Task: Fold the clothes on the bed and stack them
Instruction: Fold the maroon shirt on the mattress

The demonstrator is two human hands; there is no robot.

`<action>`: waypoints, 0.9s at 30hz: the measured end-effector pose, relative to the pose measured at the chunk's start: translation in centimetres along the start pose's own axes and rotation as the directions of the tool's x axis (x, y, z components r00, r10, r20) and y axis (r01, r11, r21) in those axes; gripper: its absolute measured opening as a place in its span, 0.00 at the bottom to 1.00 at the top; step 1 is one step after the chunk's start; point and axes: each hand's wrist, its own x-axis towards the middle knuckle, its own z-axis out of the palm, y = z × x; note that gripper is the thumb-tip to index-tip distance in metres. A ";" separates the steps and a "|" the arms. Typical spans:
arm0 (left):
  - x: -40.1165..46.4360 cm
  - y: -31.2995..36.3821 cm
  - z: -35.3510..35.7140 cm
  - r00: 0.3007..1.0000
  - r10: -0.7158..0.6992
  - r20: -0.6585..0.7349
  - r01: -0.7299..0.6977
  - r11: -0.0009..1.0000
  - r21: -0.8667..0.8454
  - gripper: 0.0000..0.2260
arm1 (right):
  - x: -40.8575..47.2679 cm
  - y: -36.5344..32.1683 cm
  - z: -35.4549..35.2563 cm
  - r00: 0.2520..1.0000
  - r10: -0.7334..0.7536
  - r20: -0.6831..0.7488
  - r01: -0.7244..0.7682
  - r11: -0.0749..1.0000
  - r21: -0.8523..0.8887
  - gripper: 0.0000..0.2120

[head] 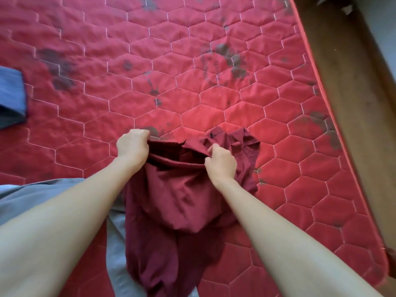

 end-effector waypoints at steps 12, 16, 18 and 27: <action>-10.8 3.7 -23.7 0.922 0.094 -0.376 -0.297 0.794 -0.530 0.08 | -5.7 -6.2 -26.2 0.916 -0.212 -0.342 0.360 0.811 0.462 0.08; -15.4 6.9 -35.7 0.901 0.139 -0.412 -0.411 0.580 -0.704 0.17 | -10.6 -11.6 -37.4 0.805 -0.424 -0.416 0.592 0.629 0.503 0.14; -17.9 8.7 -41.5 0.884 0.244 -0.399 -0.467 0.490 -0.736 0.24 | -13.5 -14.1 -42.7 0.726 -0.540 -0.426 0.687 0.542 0.484 0.16; -27.8 15.1 -57.6 0.801 0.160 -0.576 -0.595 0.311 -0.741 0.07 | -25.3 -18.9 -59.9 0.562 -0.478 -0.675 0.811 0.480 0.335 0.06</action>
